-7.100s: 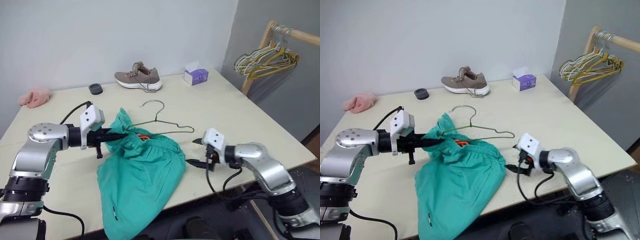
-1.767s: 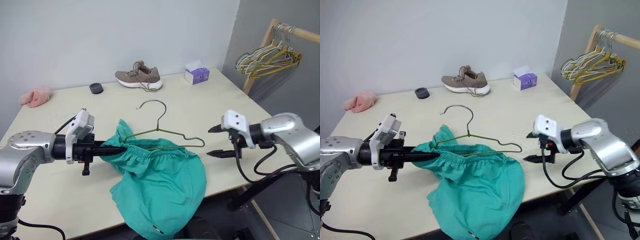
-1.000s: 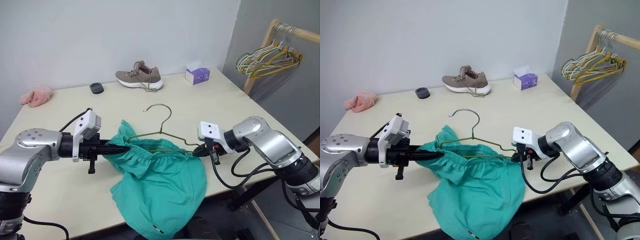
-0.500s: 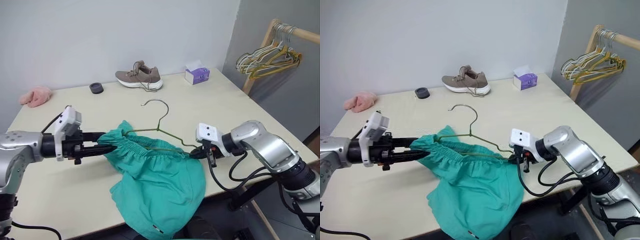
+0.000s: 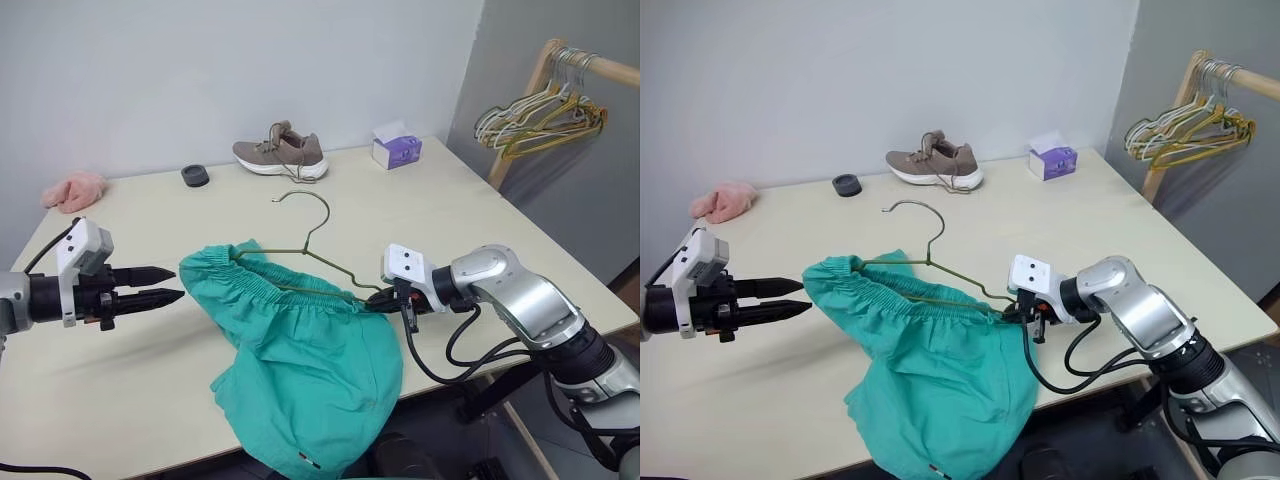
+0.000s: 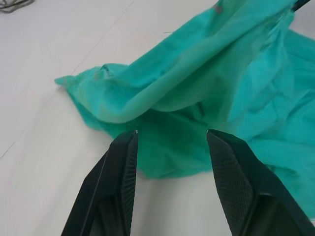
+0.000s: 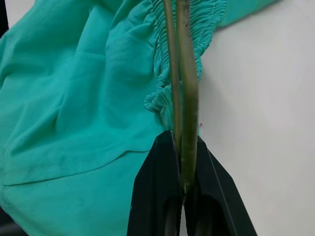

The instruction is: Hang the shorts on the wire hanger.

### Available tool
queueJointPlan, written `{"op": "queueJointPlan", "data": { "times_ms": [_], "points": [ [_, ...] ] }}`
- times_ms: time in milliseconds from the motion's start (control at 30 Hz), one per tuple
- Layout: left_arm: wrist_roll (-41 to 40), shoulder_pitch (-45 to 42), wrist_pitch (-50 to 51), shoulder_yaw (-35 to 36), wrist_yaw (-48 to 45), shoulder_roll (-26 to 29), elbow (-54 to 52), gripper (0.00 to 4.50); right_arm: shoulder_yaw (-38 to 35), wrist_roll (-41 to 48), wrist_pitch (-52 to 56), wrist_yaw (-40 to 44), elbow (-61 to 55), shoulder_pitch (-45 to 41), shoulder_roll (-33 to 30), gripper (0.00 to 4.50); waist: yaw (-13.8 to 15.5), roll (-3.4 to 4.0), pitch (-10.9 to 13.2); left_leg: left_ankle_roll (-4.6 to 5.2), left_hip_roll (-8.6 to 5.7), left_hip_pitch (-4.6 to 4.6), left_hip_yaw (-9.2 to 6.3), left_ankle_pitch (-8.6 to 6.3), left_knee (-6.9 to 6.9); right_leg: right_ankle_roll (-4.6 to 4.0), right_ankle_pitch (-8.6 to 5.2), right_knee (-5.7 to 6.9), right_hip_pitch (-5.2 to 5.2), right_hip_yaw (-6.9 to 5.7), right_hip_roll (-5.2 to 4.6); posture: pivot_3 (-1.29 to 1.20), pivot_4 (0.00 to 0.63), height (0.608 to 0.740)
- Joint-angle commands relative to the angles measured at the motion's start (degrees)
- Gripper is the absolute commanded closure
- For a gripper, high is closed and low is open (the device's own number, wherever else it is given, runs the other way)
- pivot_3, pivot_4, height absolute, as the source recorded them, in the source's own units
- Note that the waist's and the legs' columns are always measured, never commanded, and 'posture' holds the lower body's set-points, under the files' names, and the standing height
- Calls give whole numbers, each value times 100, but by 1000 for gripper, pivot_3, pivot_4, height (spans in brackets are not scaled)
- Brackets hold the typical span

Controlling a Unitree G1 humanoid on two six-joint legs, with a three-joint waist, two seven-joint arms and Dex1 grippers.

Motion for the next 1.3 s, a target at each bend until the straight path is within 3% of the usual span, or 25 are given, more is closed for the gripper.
{"op": "queueJointPlan", "data": {
  "times_ms": [33,467,833,933,1133,1300],
  "points": [
    [34,-325,-141,-96,31,-82,-104,2175,-83,-108,-241,29,-220,-43,-99,4500,13,-1,0,0,0,0,-1,0,0,1,0,0,1,-1,0,-300,0,740],
    [281,-960,-380,-817,-48,-360,-391,2175,16,-374,-481,142,-292,16,-214,4500,-45,-2,-1,0,0,0,-1,0,1,1,0,2,0,-1,0,-313,0,740],
    [-81,-806,152,-897,-281,-467,-941,2175,146,-640,-716,234,-256,-15,-239,4500,-65,-4,-3,0,-1,0,-1,0,2,2,0,3,2,-2,0,-313,0,740],
    [62,-718,42,-1009,-284,-490,-1006,2753,151,-695,-757,272,-254,-25,-216,4500,-65,-4,-3,0,-1,0,-2,0,2,1,0,4,2,-2,0,-315,0,740],
    [235,-742,-65,-1246,-181,-615,-1032,4493,173,-727,-773,308,-305,-47,-182,4500,-61,-5,-3,0,-1,1,-2,0,4,1,0,3,3,-1,0,-316,0,740],
    [352,-778,-123,-1395,-190,-686,-1013,4493,164,-726,-670,390,-341,-189,-106,4500,-66,-5,-3,0,-1,1,-3,0,3,1,0,4,4,-3,0,-321,0,740]
  ]
}}
